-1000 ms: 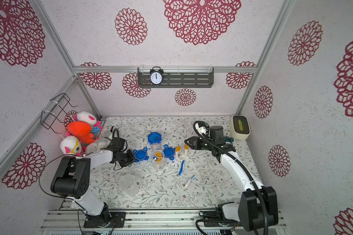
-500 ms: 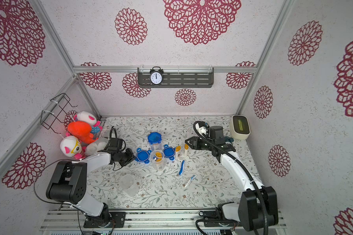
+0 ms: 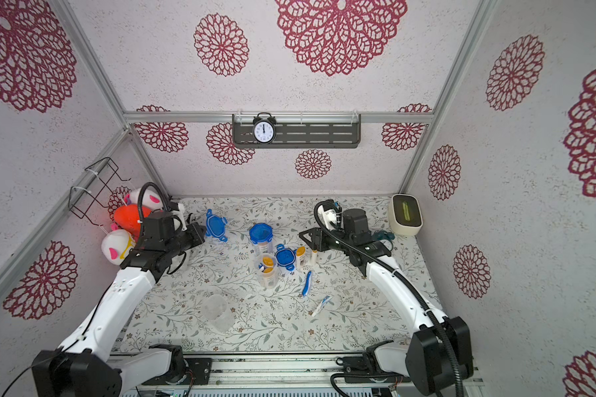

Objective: Pack away toiletry kits
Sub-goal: Pick up the lid from the center of the board, then close the lid on the container.

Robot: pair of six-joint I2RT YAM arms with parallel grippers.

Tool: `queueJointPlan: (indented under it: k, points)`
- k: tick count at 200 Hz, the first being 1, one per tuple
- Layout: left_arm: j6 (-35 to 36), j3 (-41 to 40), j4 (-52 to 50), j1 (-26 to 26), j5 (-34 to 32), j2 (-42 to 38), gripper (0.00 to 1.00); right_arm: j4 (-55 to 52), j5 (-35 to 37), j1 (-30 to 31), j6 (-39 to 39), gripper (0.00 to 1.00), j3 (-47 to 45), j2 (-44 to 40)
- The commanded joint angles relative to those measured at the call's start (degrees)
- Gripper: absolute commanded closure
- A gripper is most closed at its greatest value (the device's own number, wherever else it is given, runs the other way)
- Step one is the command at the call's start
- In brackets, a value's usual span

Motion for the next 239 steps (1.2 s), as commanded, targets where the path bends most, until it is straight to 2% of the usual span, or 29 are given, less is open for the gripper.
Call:
queueJointPlan:
  k: [1, 14, 42, 68, 94, 148, 171, 196, 239]
  points:
    - [10.6, -1.7, 8.2, -2.5, -0.5, -4.9, 1.00, 3.5, -1.6, 3.4, 1.5, 0.39, 5.3, 1.1]
    - [15.4, -1.4, 11.3, -4.5, 0.7, -6.0, 1.00, 4.9, -3.7, 4.5, 4.3, 0.36, 7.9, 3.1]
    - [23.5, 4.6, 7.6, -7.8, 6.4, -3.7, 1.00, 10.7, -7.3, 6.0, 12.6, 0.34, 12.6, 7.2]
    - [26.7, 8.7, 7.3, -11.1, 9.3, 0.0, 1.00, 17.1, -9.7, 6.9, 20.1, 0.32, 14.3, 10.0]
    - [28.5, 12.6, 6.7, -13.7, 10.5, 3.9, 1.00, 19.7, -6.0, 8.2, 25.5, 0.30, 14.8, 10.9]
    - [34.8, 15.4, 6.3, -18.7, 13.0, 8.2, 1.00, 33.2, 0.6, 8.4, 38.1, 0.27, 10.3, 11.5]
    - [40.3, 16.1, 5.0, -22.3, 11.5, 9.3, 1.00, 33.5, 2.6, 8.4, 39.4, 0.26, 10.6, 12.1]
    - [48.9, 15.3, 5.1, -27.2, 6.9, 9.4, 1.00, 32.2, 4.7, 8.4, 39.4, 0.25, 11.1, 11.8]
    - [58.0, 16.1, 5.5, -32.1, -1.0, 10.8, 1.00, 27.3, 7.1, 8.5, 37.8, 0.25, 11.6, 11.3]
